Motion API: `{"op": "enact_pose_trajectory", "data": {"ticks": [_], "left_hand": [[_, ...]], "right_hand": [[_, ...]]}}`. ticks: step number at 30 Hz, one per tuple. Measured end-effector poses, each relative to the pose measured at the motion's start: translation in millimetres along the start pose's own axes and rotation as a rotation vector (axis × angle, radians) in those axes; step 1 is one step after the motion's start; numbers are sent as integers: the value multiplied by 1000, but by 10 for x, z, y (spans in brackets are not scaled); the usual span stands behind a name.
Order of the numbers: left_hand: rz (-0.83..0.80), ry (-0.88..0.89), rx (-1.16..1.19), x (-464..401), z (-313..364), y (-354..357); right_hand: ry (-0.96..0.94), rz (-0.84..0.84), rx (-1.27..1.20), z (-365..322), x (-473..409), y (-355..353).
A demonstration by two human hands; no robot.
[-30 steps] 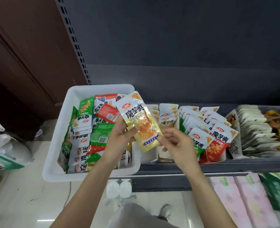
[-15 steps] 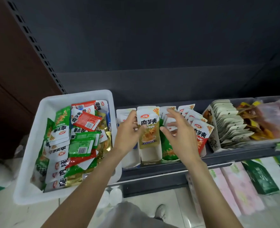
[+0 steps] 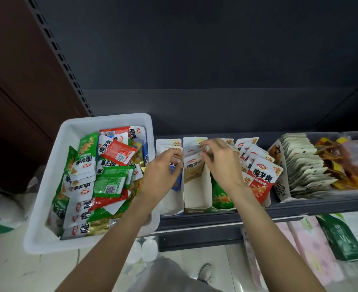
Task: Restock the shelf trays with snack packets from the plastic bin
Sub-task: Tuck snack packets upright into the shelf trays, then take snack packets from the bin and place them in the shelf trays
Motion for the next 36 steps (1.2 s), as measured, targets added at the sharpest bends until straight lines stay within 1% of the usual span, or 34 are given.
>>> {"op": "enact_pose_trajectory", "data": {"ticks": [2, 4, 5, 7, 9, 11, 14, 16, 18, 20, 22, 24, 27, 29, 30, 32, 33, 35, 36], "left_hand": [[31, 11, -36, 13, -21, -73], [117, 58, -84, 34, -55, -206], [166, 79, -100, 56, -85, -297], [260, 110, -134, 135, -206, -520], [308, 122, -215, 252, -406, -777], [261, 73, -342, 387, -686, -1003], [51, -89, -520, 544, -1140, -1220], [-119, -214, -555, 609, -1306, -1270], [-250, -296, -562, 660, -1368, -1272], [-281, -317, -554, 693, -1393, -1266], [-235, -322, -514, 693, -1392, -1296], [-202, -332, -492, 681, -1397, -1338], [-172, -337, -479, 668, -1359, -1356], [-133, -381, -415, 654, -1329, -1361], [-102, -416, -367, 647, -1319, -1369], [-27, -475, -269, 642, -1281, -1397], [29, -505, -205, 647, -1239, -1415], [212, -604, -4, 682, -1130, -1444], [302, -670, 138, 693, -1060, -1444]], "right_hand": [[28, 108, -82, -19, 9, -31], [10, 199, -178, -99, 46, -106], [-12, 213, -223, -169, 74, -143], [-62, 185, -302, -384, 129, -186], [-139, 91, -353, -660, 172, -135], [-239, -40, -354, -925, 207, 43], [-326, -298, -277, -1247, 225, 464], [-359, -508, -207, -1410, 249, 805], [-425, -659, -104, -1558, 286, 1102], [-484, -761, -9, -1657, 329, 1302], [-467, -821, 52, -1700, 377, 1412], [-510, -781, 118, -1745, 414, 1400], [-659, -701, 180, -1807, 460, 1230], [-683, -687, 203, -1816, 455, 1061], [-660, -670, 188, -1797, 444, 973], [-557, -620, 121, -1711, 408, 787], [-486, -561, 76, -1649, 389, 694], [-289, -361, -42, -1501, 364, 495], [-131, -268, -156, -1422, 353, 385]]}}
Point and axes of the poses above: each hand's wrist, its own x-axis away from the middle knuckle, its own y-axis out of the palm, z = x × y, the point moved 2 cm from there along -x, towards the middle knuckle, and after that the axes turned 10 degrees about z, right-handed, at the moved point
